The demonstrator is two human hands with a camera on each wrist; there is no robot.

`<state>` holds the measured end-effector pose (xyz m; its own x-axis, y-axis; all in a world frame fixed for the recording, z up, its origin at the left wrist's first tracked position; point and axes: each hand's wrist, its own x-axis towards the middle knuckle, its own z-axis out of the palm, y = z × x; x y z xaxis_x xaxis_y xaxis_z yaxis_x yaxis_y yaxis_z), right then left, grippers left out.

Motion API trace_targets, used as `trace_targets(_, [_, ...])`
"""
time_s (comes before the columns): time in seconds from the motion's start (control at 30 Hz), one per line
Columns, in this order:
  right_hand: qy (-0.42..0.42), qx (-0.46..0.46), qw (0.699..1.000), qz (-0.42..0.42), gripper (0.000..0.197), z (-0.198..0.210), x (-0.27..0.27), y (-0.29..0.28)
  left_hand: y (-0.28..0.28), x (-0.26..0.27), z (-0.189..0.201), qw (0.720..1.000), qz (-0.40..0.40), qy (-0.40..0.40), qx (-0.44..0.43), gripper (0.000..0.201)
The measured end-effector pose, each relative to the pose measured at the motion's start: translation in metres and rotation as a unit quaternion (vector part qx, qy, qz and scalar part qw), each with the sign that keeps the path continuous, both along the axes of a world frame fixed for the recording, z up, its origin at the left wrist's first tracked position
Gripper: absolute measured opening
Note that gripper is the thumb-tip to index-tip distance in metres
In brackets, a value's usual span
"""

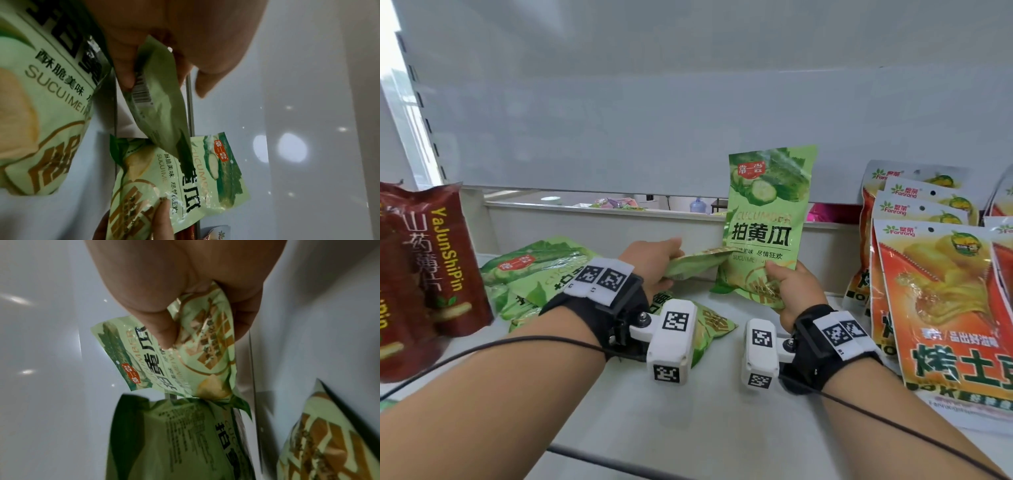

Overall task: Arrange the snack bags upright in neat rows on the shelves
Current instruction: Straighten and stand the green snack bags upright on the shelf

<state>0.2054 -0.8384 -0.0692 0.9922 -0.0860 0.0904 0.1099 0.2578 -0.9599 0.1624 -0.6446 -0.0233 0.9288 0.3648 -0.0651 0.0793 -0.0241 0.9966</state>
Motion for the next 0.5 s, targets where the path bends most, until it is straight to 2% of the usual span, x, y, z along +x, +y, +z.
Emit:
trace_targets(0.07, [-0.004, 0.003, 1.0, -0.007, 0.014, 0.001, 0.001, -0.002, 0.004, 0.003, -0.003, 1.0, 0.003, -0.009, 0.01, 0.028])
trace_targets(0.2, [-0.023, -0.01, 0.999, -0.038, 0.018, 0.001, 0.004, -0.008, 0.009, -0.003, 0.001, 0.999, -0.001, -0.027, -0.025, 0.04])
trace_targets(0.3, [-0.027, -0.022, 0.998, -0.061, 0.021, 0.001, 0.008, -0.015, 0.006, -0.009, 0.003, 0.993, 0.011, -0.085, -0.081, 0.052])
trace_targets(0.4, [0.002, -0.004, 0.999, -0.037, 0.019, 0.0, 0.01, -0.014, -0.003, -0.017, -0.001, 0.972, 0.026, -0.17, -0.161, 0.065])
trace_targets(0.5, [0.03, 0.044, 0.999, 0.002, 0.018, 0.0, 0.01, -0.008, -0.011, -0.02, -0.011, 0.973, -0.027, -0.185, -0.136, 0.075])
